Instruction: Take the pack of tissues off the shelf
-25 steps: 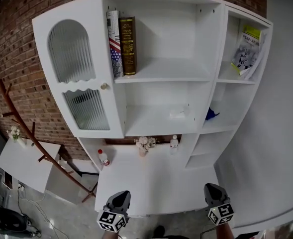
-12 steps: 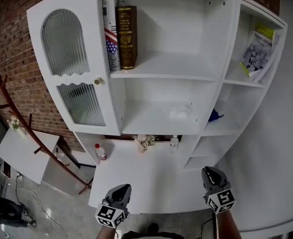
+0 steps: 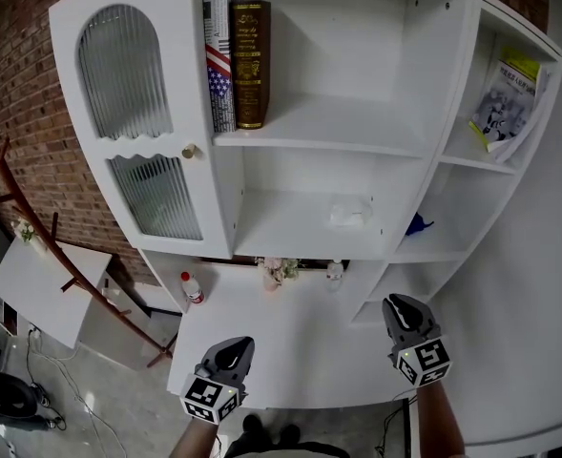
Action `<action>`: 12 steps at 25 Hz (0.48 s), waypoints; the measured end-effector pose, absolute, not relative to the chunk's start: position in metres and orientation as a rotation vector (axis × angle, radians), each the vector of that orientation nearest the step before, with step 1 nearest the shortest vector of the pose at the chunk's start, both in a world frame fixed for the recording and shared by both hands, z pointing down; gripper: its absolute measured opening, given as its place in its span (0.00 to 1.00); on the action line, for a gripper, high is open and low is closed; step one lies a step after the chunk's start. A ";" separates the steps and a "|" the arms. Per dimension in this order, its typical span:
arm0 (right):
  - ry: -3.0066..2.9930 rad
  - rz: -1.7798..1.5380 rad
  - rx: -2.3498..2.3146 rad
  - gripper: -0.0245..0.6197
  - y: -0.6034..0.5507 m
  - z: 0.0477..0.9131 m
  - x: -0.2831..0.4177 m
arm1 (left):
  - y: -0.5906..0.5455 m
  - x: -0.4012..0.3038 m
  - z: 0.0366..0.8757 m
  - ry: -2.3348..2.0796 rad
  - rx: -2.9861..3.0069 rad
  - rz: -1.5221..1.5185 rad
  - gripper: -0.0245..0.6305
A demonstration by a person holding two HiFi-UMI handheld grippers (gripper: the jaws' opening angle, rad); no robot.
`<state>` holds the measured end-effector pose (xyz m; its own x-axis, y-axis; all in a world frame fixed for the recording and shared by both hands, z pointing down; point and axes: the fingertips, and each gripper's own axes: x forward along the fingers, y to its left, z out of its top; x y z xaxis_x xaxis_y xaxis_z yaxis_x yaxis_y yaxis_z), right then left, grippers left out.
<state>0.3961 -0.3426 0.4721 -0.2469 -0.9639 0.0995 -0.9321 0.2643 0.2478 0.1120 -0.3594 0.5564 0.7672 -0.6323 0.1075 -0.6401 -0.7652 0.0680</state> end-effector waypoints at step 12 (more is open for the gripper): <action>-2.235 -0.203 1.739 0.10 -0.413 0.450 0.388 | -0.401 0.136 0.525 -0.929 2.930 0.091 0.08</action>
